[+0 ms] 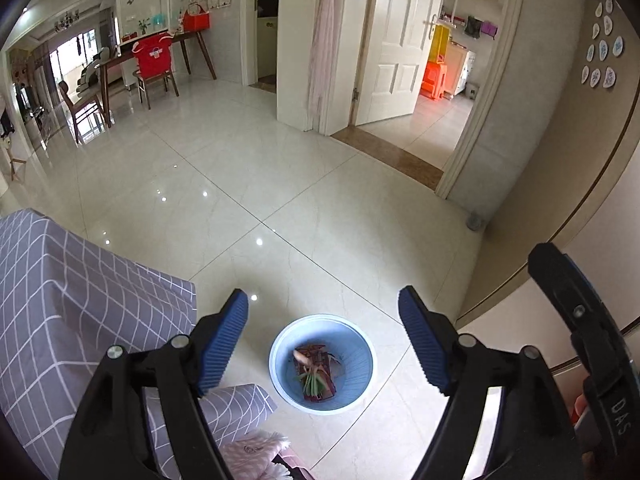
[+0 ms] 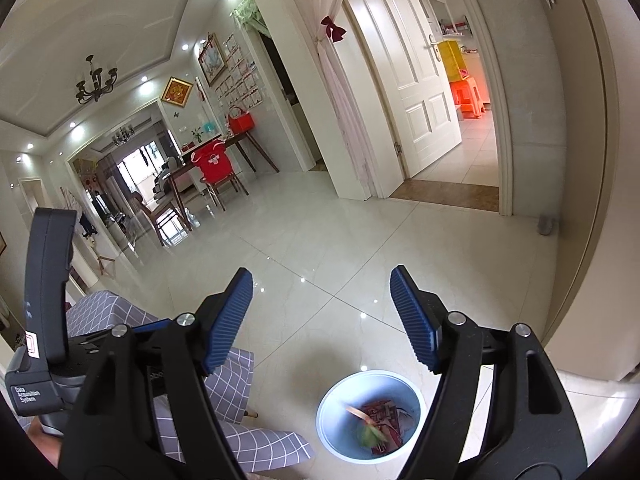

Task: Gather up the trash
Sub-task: 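Move both open grippers back over the remaining trash on the table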

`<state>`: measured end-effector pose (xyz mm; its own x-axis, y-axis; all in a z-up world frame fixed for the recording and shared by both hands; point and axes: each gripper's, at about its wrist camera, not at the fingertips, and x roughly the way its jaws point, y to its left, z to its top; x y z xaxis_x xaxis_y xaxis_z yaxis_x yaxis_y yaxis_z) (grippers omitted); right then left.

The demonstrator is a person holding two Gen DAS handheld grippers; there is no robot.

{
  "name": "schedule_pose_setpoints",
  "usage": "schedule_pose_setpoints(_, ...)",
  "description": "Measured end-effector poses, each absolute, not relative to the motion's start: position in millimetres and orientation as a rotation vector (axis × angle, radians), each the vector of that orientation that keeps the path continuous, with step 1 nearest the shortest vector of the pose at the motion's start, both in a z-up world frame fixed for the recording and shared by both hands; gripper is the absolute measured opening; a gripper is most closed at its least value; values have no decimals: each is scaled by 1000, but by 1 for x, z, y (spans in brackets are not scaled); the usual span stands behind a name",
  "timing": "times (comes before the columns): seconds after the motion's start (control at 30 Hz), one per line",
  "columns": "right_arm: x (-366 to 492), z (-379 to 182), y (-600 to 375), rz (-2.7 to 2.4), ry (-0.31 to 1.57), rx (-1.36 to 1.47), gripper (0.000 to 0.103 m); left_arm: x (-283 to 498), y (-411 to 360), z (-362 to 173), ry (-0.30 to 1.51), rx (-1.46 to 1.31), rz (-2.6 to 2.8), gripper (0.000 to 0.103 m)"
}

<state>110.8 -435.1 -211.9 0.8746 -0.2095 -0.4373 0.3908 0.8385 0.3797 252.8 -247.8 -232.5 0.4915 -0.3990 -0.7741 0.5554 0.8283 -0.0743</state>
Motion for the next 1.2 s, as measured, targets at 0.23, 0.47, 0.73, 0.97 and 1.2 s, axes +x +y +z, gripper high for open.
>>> schedule_pose_setpoints(0.23, 110, -202, -421, -290, 402, 462, 71, 246, -216, -210, 847, 155, -542, 76)
schedule_pose_setpoints(0.47, 121, -183, -378, -177, 411, 435, 72, 238, -147, -179, 793, 93, -454, 76)
schedule_pose_setpoints(0.73, 148, -163, -288, 24, 447, 390, 72, 232, -25, -149, 723, 53, -287, 78)
schedule_pose_setpoints(0.97, 181, -158, -191, 200, 512, 370, 72, 238, 98, -143, 712, 4, -75, 82)
schedule_pose_setpoints(1.2, 222, -165, -102, 332, 607, 325, 72, 244, 197, -157, 749, -14, 92, 83)
